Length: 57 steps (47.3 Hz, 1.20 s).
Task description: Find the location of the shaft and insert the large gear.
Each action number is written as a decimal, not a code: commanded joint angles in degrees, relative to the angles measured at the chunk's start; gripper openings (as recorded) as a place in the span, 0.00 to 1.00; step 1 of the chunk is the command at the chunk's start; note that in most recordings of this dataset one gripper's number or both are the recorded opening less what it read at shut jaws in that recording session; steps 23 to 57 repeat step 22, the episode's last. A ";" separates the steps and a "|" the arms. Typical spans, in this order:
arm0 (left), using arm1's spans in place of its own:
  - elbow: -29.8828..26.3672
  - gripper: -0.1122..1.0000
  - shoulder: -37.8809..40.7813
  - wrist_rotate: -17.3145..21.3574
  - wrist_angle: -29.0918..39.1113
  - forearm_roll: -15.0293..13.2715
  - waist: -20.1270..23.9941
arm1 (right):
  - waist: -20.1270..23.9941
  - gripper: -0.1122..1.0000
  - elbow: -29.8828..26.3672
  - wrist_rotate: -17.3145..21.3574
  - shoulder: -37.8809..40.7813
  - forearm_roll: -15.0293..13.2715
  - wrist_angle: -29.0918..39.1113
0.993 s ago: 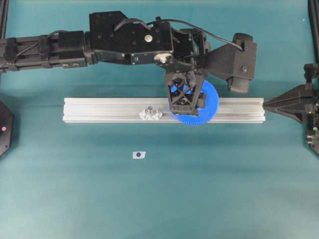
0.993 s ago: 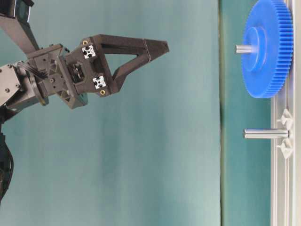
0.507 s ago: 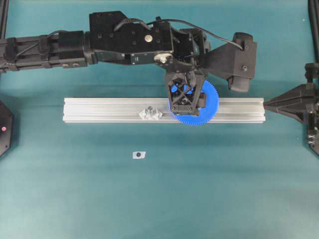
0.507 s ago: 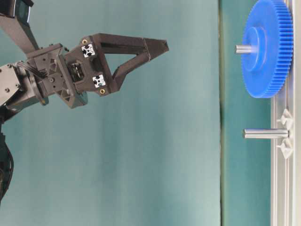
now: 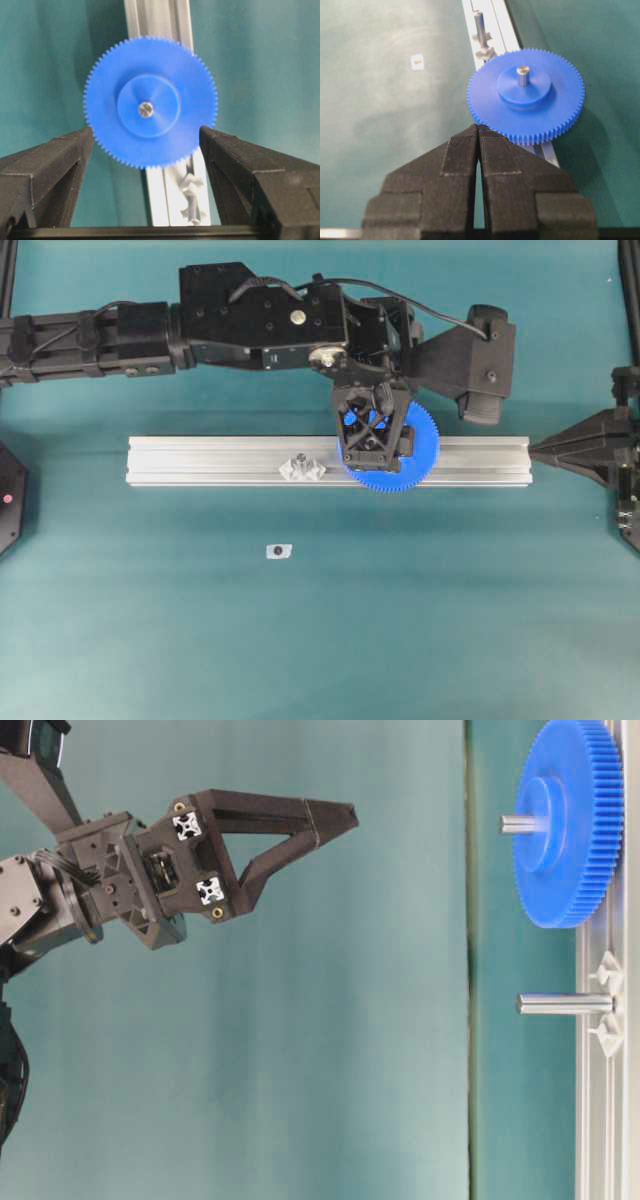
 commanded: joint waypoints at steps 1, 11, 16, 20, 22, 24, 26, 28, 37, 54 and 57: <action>-1.05 0.84 -2.64 0.00 -0.35 0.18 -0.35 | -0.09 0.11 -1.49 0.44 0.35 0.00 -0.35; -0.97 0.84 -2.72 0.00 -0.26 0.18 -0.35 | -0.18 0.11 -1.23 0.44 0.35 0.00 -0.26; -0.88 0.84 -2.64 0.00 -0.26 0.09 -0.35 | -0.18 0.11 -1.23 0.44 0.35 0.00 -0.26; -0.97 0.84 -2.72 0.00 -0.18 0.18 -0.35 | -0.18 0.11 -1.23 0.44 0.35 0.00 -0.35; -0.88 0.84 -2.72 0.00 -0.09 0.18 -0.35 | -0.09 0.11 -1.23 0.44 0.35 -0.09 -0.26; -0.88 0.84 -2.72 0.00 -0.09 0.18 -0.35 | -0.09 0.11 -1.23 0.44 0.35 -0.09 -0.26; -0.88 0.84 -2.72 0.00 -0.09 0.18 -0.35 | -0.09 0.11 -1.23 0.44 0.35 -0.09 -0.26; -0.88 0.84 -2.72 0.00 -0.09 0.18 -0.35 | -0.09 0.11 -1.23 0.44 0.35 -0.09 -0.26; -0.88 0.84 -2.72 0.00 -0.09 0.18 -0.35 | -0.09 0.11 -1.23 0.44 0.35 -0.09 -0.26; -0.88 0.84 -2.72 0.00 -0.09 0.18 -0.35 | -0.09 0.11 -1.23 0.44 0.35 -0.09 -0.26; -0.88 0.84 -2.72 0.00 -0.09 0.18 -0.35 | -0.09 0.11 -1.23 0.44 0.35 -0.09 -0.26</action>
